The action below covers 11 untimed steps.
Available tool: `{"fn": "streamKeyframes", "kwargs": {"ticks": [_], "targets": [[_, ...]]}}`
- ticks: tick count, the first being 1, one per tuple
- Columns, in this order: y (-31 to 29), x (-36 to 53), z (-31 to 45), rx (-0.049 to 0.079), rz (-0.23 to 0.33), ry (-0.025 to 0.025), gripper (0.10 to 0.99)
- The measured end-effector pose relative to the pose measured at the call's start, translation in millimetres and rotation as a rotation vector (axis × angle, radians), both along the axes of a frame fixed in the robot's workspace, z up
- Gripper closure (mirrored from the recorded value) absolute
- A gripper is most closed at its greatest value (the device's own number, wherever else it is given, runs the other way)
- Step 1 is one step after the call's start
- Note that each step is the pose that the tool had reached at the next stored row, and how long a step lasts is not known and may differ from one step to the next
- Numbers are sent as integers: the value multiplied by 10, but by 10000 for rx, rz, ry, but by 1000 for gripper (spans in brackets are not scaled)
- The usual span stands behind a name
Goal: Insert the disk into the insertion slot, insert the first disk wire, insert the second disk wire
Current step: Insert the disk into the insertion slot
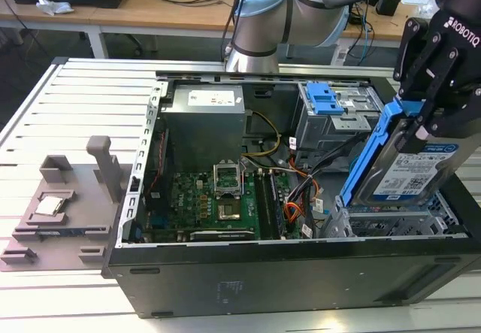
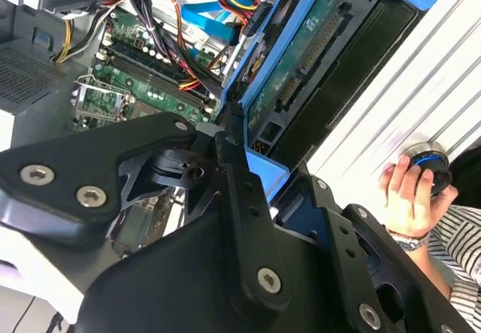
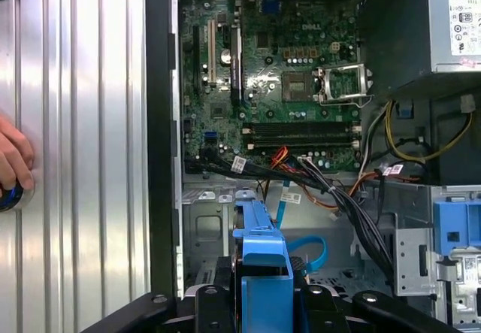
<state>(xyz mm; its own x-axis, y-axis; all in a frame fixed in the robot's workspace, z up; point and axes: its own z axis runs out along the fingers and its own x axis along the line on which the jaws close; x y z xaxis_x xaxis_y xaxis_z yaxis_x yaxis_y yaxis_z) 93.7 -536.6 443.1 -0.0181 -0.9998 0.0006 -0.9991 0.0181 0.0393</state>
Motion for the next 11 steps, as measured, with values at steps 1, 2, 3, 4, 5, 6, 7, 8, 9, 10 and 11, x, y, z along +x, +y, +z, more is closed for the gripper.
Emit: {"fn": "streamKeyframes", "kwargs": {"ticks": [1, 2, 3, 4, 5, 6, 7, 8, 9, 10, 11], "targets": [[0, 0, -13, 0, 0, 0, 722], [0, 0, -22, -7, 0, 0, 722], [-1, 0, -34, -5, 0, -1, 722], [-1, 2, -49, 1, -1, -1, 722], [-1, 3, -58, 3, -1, 0, 722], [0, 5, -66, -1, 0, 0, 722], [0, 5, -81, -1, 0, 1, 722], [-1, 5, -90, 1, 0, 0, 722], [-1, 5, -102, 0, 0, 0, 722], [-1, 5, -113, -1, 0, 0, 722], [-1, 5, -126, -1, 0, 0, 722]]}}
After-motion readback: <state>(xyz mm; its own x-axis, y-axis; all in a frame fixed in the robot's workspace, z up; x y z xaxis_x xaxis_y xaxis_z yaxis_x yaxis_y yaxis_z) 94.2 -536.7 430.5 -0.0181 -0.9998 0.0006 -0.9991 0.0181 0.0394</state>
